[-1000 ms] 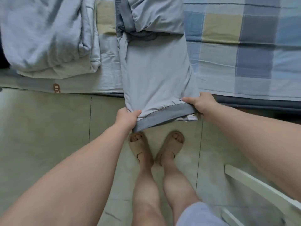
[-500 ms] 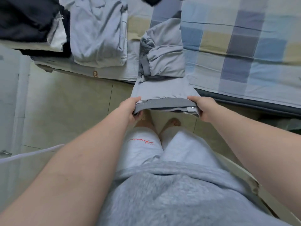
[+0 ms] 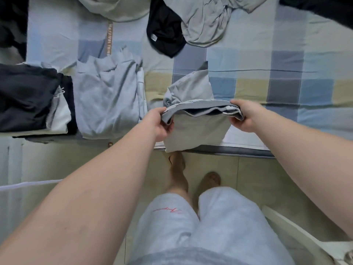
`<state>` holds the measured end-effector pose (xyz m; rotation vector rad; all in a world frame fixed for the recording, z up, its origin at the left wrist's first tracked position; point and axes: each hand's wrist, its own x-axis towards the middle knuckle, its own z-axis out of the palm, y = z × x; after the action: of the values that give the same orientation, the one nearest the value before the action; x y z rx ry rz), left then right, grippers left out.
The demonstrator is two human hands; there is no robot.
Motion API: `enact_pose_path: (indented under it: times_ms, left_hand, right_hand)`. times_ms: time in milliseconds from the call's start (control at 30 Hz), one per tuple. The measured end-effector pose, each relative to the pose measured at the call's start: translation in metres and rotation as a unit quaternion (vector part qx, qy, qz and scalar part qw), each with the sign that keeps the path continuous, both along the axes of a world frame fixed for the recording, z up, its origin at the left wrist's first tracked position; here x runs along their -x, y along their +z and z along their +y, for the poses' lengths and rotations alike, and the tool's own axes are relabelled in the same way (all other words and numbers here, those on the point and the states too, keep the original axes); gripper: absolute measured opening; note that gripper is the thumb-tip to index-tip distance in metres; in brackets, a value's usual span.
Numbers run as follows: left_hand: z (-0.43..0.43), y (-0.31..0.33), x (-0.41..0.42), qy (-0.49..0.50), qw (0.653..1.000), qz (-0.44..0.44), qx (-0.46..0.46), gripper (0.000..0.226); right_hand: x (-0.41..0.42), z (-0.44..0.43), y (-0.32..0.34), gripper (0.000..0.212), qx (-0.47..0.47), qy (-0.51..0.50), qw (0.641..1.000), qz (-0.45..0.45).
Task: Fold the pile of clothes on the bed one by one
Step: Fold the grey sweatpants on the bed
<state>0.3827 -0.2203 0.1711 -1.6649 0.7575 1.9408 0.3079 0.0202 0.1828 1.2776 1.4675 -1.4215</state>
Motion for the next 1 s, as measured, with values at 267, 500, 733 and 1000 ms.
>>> enact_pose_path:
  times_ms: [267, 500, 733, 1000]
  left_hand:
    - [-0.020, -0.100, 0.111, -0.037, 0.999, 0.017, 0.017, 0.020]
    - [-0.007, -0.206, 0.096, -0.301, 0.856, 0.127, 0.401, 0.042]
    - [0.013, -0.249, 0.030, -0.303, 0.840, 0.068, 0.446, 0.097]
    - [0.011, -0.272, 0.023, -0.302, 0.880, 0.046, 0.363, 0.084]
  right_hand:
    - [0.101, -0.030, -0.101, 0.012, 0.000, -0.051, 0.999, 0.005]
    - [0.091, -0.015, -0.208, 0.040, -0.147, 0.145, 0.969, 0.135]
    - [0.037, 0.022, -0.265, 0.092, -0.143, 0.234, 0.953, 0.128]
    - [0.043, 0.023, -0.290, 0.055, 0.006, 0.247, 0.963, 0.112]
